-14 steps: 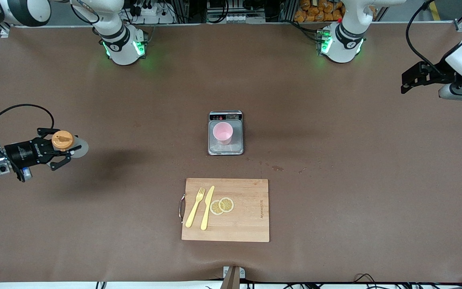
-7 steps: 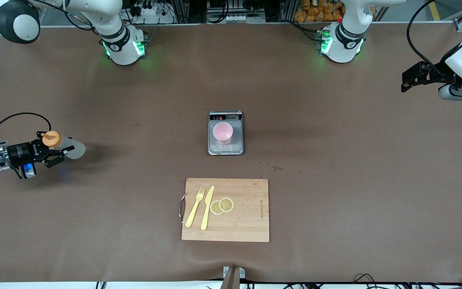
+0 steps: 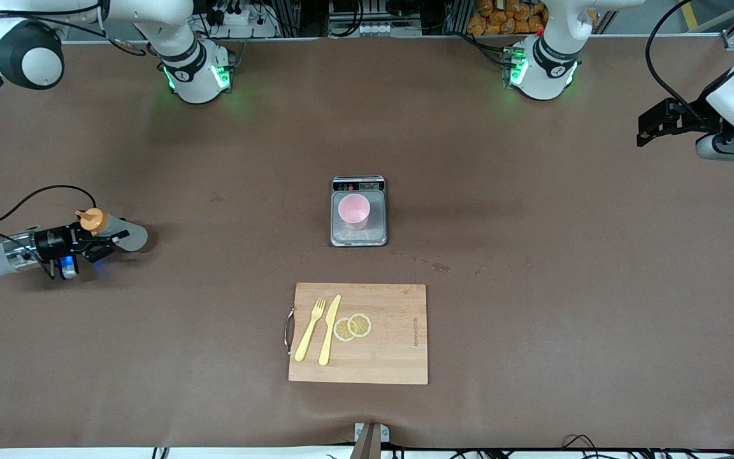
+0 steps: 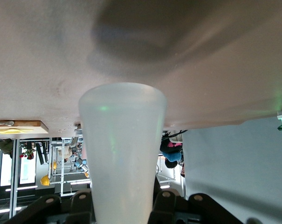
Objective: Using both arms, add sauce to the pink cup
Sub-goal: 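Lower the bottle upright onto the table and open the right gripper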
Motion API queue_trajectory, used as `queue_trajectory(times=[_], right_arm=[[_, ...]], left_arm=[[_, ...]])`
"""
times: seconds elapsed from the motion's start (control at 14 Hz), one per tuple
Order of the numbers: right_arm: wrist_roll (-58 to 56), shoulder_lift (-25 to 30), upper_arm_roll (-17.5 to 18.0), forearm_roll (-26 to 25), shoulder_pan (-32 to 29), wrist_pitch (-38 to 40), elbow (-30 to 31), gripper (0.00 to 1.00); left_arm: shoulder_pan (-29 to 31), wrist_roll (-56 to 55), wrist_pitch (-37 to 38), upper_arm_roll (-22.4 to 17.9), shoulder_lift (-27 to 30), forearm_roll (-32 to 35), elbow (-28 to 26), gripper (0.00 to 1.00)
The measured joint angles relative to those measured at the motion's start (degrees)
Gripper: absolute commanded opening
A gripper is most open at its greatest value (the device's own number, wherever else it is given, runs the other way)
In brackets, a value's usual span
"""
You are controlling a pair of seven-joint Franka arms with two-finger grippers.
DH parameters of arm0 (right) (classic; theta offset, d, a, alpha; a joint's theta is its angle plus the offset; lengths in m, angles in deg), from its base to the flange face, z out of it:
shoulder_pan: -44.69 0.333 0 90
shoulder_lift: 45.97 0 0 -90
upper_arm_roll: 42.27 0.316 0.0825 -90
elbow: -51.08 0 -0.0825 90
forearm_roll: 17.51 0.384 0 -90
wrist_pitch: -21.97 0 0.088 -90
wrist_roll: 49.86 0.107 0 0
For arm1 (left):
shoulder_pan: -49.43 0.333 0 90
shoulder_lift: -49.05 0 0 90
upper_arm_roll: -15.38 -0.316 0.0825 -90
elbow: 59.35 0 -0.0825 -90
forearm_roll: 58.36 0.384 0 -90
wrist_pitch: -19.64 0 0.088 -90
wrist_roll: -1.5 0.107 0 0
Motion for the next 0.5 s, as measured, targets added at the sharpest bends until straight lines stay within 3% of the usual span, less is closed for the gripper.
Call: queue_trajectory(times=[0.21, 0.29, 0.43, 0.5], right_arm=[[-0.02, -0.88, 0.08, 0.01, 0.0, -1.1, 0.0, 0.0], [-0.02, -1.04, 0.09, 0.0, 0.01, -1.76, 0.0, 0.06], [-0.02, -1.15, 0.12, 0.0, 0.02, -2.75, 0.0, 0.19], [-0.02, -1.15, 0.15, 0.0, 0.05, -2.88, 0.0, 0.43]], left_arm=[[0.01, 0.0, -0.06, 0.0, 0.0, 0.0, -0.05, 1.0], [0.03, 0.0, -0.11, 0.0, 0.0, 0.0, -0.05, 1.0], [0.08, 0.0, -0.27, 0.0, 0.0, 0.0, -0.06, 1.0], [0.1, 0.0, -0.31, 0.0, 0.0, 0.0, -0.06, 1.0]])
